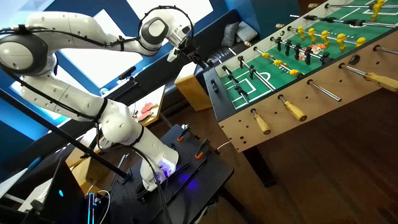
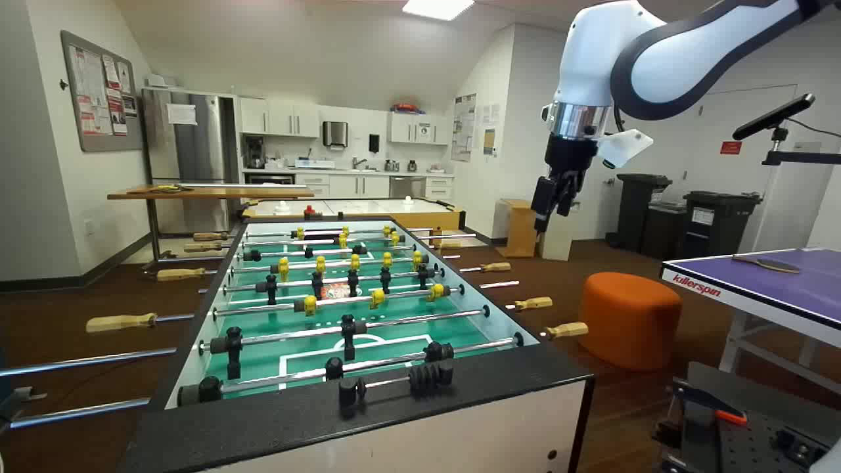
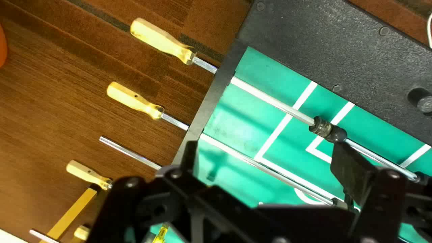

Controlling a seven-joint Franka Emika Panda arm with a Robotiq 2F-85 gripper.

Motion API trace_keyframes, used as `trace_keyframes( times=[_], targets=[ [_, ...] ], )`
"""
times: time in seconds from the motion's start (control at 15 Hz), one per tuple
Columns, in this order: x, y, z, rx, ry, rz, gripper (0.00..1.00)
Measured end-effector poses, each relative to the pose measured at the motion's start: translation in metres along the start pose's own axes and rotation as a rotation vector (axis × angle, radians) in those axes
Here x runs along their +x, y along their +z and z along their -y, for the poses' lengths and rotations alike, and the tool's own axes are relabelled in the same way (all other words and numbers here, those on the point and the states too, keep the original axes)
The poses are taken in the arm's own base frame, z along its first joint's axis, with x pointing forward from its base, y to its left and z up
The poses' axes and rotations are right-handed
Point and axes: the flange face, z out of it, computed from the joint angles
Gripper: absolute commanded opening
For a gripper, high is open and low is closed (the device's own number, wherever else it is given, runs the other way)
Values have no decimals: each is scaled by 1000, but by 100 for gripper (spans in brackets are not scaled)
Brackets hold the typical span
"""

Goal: Twist the first foosball stick from the left

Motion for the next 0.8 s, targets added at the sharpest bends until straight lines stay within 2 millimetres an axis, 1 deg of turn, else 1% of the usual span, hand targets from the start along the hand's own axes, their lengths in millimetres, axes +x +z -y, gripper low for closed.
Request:
trace_keyframes(
  times=[0.53, 0.67, 0.8],
  targets=[
    [0, 0, -1, 2, -1, 0, 100],
    [0, 1, -8, 18, -12, 4, 100],
    [0, 5, -28, 62, -23, 14, 100]
  ],
)
